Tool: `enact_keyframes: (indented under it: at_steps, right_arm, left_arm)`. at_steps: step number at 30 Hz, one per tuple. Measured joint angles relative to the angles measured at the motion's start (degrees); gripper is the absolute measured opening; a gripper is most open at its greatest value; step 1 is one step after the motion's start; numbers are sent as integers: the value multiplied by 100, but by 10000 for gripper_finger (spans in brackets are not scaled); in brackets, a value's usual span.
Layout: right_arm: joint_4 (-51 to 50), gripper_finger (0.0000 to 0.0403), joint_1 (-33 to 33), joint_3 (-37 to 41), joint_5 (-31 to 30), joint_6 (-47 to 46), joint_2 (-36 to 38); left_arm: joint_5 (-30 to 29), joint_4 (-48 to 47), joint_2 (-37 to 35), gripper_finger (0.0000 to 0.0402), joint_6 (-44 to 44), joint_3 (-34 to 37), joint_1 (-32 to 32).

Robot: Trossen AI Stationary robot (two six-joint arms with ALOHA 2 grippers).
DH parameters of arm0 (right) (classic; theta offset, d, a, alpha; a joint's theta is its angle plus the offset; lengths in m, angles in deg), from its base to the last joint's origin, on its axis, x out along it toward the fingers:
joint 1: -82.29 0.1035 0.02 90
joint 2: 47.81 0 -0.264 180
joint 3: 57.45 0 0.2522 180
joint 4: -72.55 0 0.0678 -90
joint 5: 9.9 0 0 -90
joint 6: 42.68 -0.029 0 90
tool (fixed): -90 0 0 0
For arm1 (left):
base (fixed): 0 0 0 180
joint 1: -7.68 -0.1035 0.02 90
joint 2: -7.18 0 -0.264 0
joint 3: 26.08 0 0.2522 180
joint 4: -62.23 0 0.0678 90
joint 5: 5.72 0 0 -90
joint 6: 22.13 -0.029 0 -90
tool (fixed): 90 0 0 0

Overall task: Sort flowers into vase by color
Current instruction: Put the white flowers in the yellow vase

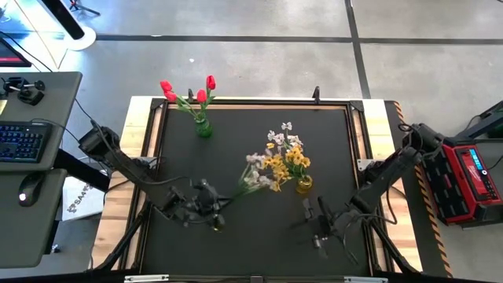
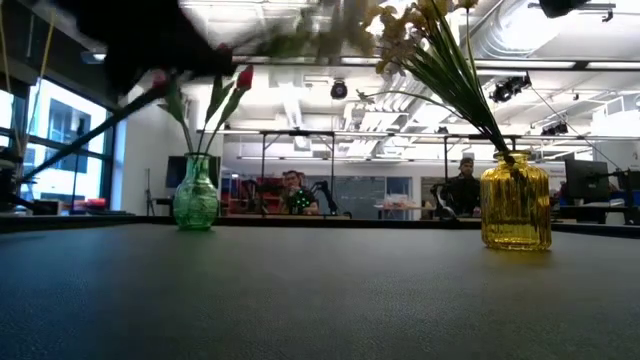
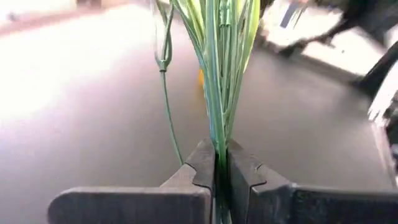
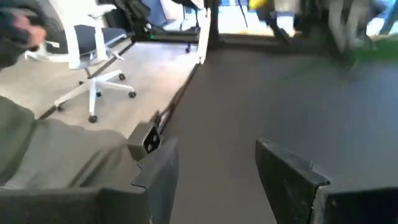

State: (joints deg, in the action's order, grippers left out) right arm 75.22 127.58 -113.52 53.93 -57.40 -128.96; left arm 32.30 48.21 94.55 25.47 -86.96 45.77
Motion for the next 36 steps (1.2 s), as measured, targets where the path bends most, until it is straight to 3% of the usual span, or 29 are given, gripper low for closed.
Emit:
enact_keyframes:
  at_steps: [2, 5, 10, 14, 18, 24, 29, 36]
  right_arm:
    - [-125, 199, 50, 0, -108, -264, -125]
    - [-59, 199, 104, 0, -465, -452, -382]
    - [389, 199, -11, 0, -891, -354, -743]
    - [921, 199, -266, 0, -937, 109, -812]
    - [1755, 199, -500, 0, -652, 866, -735]
    - [2942, 199, -756, 0, 90, 1784, -681]
    - [3357, 199, -1028, 0, 704, 1928, -679]
    - [3400, 199, -1129, -2, 1085, 1823, -677]
  left_arm:
    - [-292, 783, 11, 5, -892, -3, 64]
    - [-259, 1971, 134, 4, -2285, -7, 81]
    - [717, 4006, 584, 4, -4244, -7, 100]
    - [1490, 5390, 1006, 4, -5286, -7, 52]
    - [2074, 6012, 1254, 4, -5676, -14, -86]
    - [2578, 6131, 1270, 4, -5713, -20, -217]
    - [3211, 6388, 1261, 4, -5868, -27, -284]
    - [3229, 6401, 1263, 4, -5875, -27, -307]
